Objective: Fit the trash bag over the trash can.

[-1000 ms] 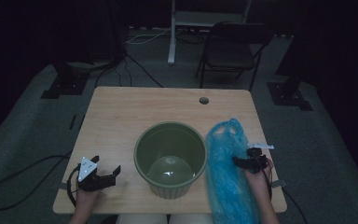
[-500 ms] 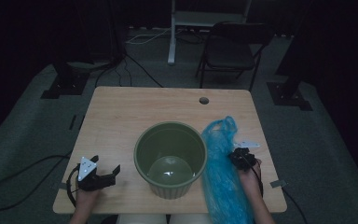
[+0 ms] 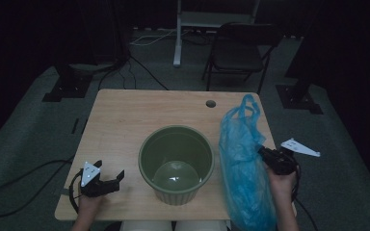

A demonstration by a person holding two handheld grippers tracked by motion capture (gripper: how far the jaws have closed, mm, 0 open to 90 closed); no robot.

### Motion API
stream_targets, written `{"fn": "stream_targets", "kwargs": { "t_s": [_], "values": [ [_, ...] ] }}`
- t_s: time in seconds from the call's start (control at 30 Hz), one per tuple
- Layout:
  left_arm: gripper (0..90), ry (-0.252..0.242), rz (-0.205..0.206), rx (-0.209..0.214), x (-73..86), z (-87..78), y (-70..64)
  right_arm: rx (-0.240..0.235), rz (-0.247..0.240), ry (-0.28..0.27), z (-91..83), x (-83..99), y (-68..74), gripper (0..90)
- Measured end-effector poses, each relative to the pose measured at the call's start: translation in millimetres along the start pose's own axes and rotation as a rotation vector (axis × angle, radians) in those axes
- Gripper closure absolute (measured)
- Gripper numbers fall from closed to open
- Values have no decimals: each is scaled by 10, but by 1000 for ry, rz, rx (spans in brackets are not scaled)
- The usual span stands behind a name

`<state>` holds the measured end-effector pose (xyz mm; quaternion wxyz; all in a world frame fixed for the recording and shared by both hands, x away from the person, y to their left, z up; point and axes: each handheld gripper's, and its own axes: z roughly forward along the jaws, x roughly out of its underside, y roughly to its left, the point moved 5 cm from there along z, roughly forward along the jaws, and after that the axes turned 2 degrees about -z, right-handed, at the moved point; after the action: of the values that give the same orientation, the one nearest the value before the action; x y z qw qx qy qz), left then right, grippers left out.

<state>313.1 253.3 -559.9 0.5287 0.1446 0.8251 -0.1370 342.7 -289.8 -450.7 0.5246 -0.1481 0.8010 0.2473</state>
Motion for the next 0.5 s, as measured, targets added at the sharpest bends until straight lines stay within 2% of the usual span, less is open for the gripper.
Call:
{"fn": "stream_targets", "kwargs": {
  "t_s": [0.07,0.2,0.4,0.43,0.47,0.5],
  "values": [
    [5,-1,-2,-1,0,1,2,-14,10,-76,-143,-179,40,900],
    [5,-4,-4,3,-1,1,3,-7,-9,-176,-343,-507,134,900],
    [5,-3,1,0,-2,-2,7,-23,-56,-295,-551,-1054,358,900],
    [5,-3,1,0,-2,-2,7,-23,-56,-295,-551,-1054,358,900],
    [5,-3,1,0,-2,-2,7,-23,-69,-314,-584,-1170,406,900],
    [5,-3,2,1,-1,-3,6,-23,-69,-314,-584,-1170,406,900]
  ]
}}
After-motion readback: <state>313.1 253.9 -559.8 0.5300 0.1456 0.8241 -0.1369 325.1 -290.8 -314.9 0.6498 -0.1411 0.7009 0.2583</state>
